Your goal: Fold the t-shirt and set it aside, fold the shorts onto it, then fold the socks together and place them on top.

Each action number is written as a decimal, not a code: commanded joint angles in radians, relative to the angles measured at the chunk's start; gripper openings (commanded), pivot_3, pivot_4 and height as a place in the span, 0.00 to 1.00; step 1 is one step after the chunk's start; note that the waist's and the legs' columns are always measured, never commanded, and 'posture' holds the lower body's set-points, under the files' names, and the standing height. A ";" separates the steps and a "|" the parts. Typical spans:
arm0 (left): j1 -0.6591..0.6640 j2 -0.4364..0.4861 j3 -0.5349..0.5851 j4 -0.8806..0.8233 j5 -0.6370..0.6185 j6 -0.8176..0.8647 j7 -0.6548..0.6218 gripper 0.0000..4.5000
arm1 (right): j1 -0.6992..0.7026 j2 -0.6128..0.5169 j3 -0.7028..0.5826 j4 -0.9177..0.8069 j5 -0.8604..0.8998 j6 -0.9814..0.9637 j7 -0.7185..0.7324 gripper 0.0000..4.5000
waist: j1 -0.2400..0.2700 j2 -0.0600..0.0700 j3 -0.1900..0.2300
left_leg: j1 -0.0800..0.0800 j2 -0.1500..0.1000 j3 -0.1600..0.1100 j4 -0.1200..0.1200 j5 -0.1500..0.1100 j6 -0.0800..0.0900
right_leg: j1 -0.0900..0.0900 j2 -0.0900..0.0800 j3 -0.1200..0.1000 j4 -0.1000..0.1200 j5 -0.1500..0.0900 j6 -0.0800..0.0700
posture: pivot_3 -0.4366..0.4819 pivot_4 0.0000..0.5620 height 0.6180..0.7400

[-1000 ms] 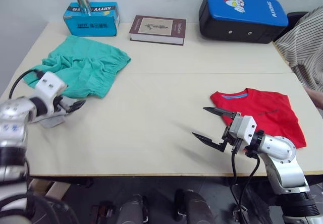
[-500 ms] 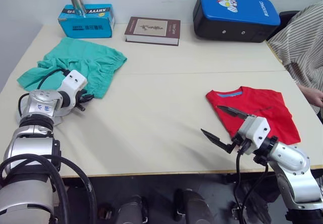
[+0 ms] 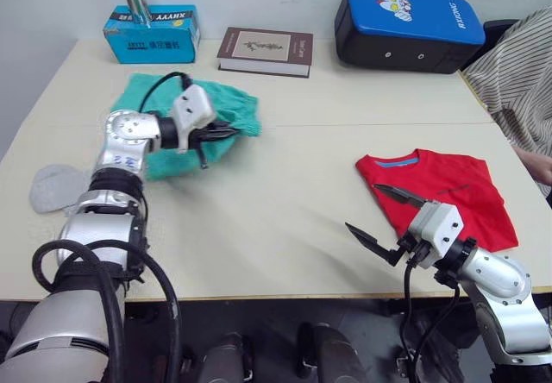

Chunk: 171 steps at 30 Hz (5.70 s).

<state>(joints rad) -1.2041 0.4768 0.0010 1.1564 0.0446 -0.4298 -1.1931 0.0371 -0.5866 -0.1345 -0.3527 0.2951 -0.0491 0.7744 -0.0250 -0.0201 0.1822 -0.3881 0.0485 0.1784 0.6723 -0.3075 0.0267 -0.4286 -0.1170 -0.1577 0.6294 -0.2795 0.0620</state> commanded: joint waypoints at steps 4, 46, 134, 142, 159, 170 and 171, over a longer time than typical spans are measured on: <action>0.303 -0.159 -0.142 -0.630 -0.149 0.412 -0.155 0.01 | -0.027 -0.032 -0.025 0.013 -0.001 0.001 0.011 1.00 | -0.006 0.000 0.000 | 0.002 0.001 -0.001 0.002 0.000 0.000 | 0.000 0.001 0.003 0.003 0.000 0.000 | 0.48 0.27 1.00; 0.894 0.314 -0.002 -0.636 0.068 0.016 0.322 0.55 | -0.404 0.033 0.398 0.404 -0.394 -0.162 -0.024 0.92 | 0.021 0.017 -0.009 | 0.016 0.014 -0.001 0.007 -0.009 -0.006 | 0.005 0.001 0.015 0.012 -0.005 -0.013 | 0.48 0.27 1.00; 0.496 0.239 -0.082 -0.498 -0.027 -0.012 0.059 1.00 | -0.439 0.004 0.414 0.334 -0.455 0.015 -0.078 0.91 | 0.004 -0.005 0.002 | 0.001 0.016 0.025 0.013 -0.008 -0.011 | -0.025 0.015 0.032 0.023 -0.004 -0.012 | 0.48 0.27 1.00; 0.336 0.204 -0.233 -0.143 0.246 -0.164 0.343 0.62 | -0.485 0.033 0.425 0.432 -0.532 -0.051 -0.139 0.35 | -0.003 -0.006 0.001 | 0.002 0.017 0.025 0.013 -0.008 -0.010 | -0.025 0.015 0.031 0.024 -0.004 -0.012 | 0.48 0.27 1.00; 1.057 0.405 0.059 -1.068 -0.163 0.174 0.196 0.01 | -0.653 -0.012 0.449 0.793 -0.395 -0.470 0.143 0.00 | -0.055 -0.005 0.001 | 0.016 0.025 0.028 0.008 -0.012 -0.018 | -0.016 0.017 0.043 0.027 -0.010 -0.017 | 0.48 0.27 1.00; 1.542 0.300 0.279 -1.592 -0.280 0.501 0.367 0.01 | -0.544 -0.069 0.412 0.795 -0.277 -0.568 0.270 0.00 | -0.030 -0.005 0.002 | 0.019 0.025 0.027 0.009 -0.013 -0.019 | -0.016 0.016 0.047 0.024 -0.011 -0.019 | 0.48 0.27 1.00; 1.546 0.292 0.282 -1.595 -0.287 0.516 0.376 0.05 | -0.528 -0.067 0.400 0.779 -0.252 -0.546 0.269 0.00 | -0.028 -0.005 0.002 | 0.019 0.025 0.027 0.009 -0.013 -0.019 | -0.016 0.016 0.047 0.024 -0.011 -0.019 | 0.48 0.27 1.00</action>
<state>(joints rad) 0.3326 0.7708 0.2294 -0.4208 -0.2272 0.0628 -0.8397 -0.5109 -0.6208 0.3140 0.4326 0.0155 -0.6238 1.0473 -0.0529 -0.0248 0.1838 -0.3693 0.0738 0.2056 0.6809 -0.3204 0.0077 -0.4445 -0.1009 -0.1106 0.6536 -0.2900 0.0431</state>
